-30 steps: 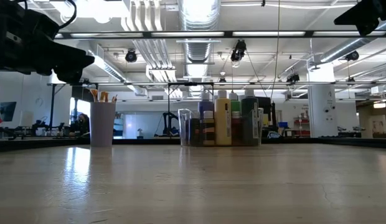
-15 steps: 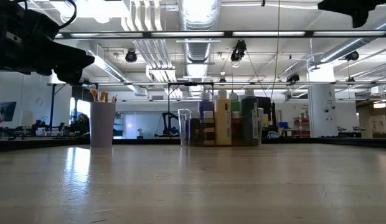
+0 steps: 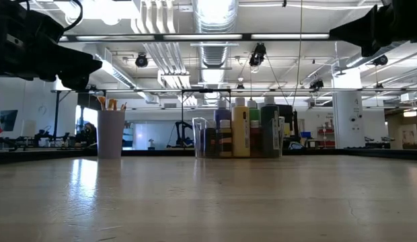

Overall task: Pick & Place Paint Supplies
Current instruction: Return to Home Position

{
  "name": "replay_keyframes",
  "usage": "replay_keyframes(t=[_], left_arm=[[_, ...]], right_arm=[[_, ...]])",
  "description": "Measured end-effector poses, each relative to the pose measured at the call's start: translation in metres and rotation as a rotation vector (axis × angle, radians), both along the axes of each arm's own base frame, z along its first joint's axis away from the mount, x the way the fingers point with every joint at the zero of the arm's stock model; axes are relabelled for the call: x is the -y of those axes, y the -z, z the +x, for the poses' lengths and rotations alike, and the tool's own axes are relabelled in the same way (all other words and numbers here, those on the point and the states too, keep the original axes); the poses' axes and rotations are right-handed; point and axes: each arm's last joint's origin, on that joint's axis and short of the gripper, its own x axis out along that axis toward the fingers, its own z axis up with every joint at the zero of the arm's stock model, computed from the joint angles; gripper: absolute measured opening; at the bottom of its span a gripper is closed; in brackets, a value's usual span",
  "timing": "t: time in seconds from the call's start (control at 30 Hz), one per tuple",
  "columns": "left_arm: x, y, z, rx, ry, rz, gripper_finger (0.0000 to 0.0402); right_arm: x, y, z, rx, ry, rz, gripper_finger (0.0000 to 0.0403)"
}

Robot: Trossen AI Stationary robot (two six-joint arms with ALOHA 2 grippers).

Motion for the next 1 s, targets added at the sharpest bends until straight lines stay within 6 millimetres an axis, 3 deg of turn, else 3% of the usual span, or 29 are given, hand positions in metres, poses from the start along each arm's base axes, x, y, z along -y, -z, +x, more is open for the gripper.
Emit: replay_keyframes(t=[0.4, 1.0], left_arm=[[0.000, 0.000, 0.000, 0.000, 0.000, 0.000, 0.0140], [0.000, 0.000, 0.000, 0.004, 0.000, 0.000, 0.0140]], right_arm=[[-0.001, 0.030, -0.003, -0.004, -0.046, -0.039, 0.0008], [-0.003, 0.055, 0.004, -0.016, -0.067, -0.041, 0.0008]])
